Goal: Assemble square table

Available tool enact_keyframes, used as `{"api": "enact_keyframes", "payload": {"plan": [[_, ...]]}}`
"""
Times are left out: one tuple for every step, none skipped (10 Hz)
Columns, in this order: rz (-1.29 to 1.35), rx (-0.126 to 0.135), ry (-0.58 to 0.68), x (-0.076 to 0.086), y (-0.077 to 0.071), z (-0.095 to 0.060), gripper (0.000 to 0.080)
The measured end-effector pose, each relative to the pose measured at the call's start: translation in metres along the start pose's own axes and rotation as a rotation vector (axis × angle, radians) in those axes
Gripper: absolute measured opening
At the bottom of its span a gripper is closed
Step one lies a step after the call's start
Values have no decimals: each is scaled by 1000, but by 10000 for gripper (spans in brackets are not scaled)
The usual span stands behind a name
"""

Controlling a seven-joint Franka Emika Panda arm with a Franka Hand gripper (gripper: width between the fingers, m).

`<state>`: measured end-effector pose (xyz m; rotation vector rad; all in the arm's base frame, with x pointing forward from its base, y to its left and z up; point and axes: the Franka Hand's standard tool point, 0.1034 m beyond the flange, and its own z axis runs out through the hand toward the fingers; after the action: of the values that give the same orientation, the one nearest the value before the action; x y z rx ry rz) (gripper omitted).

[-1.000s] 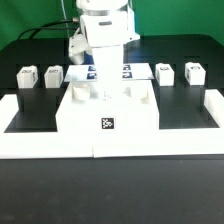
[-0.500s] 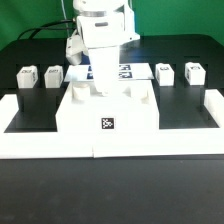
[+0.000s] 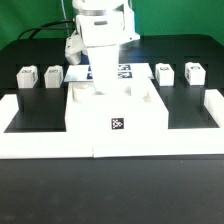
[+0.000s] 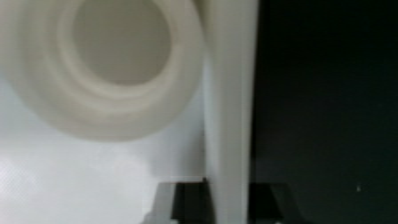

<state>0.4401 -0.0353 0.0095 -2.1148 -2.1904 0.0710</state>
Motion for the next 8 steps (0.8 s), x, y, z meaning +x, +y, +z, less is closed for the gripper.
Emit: {"api": "enact_keyframes", "payload": {"plan": [[0,0,0,0,0,0,67],[0,0,0,0,0,0,67],[0,0,0,0,0,0,67],[13,-1,0,2,1,0,67],[36,-7,3,12,7,-1,67],[40,-15,9,27,18,0,67],[44,-29,14,40,31,-1,67],[50,-42,17,49,43,-2,67]]}}
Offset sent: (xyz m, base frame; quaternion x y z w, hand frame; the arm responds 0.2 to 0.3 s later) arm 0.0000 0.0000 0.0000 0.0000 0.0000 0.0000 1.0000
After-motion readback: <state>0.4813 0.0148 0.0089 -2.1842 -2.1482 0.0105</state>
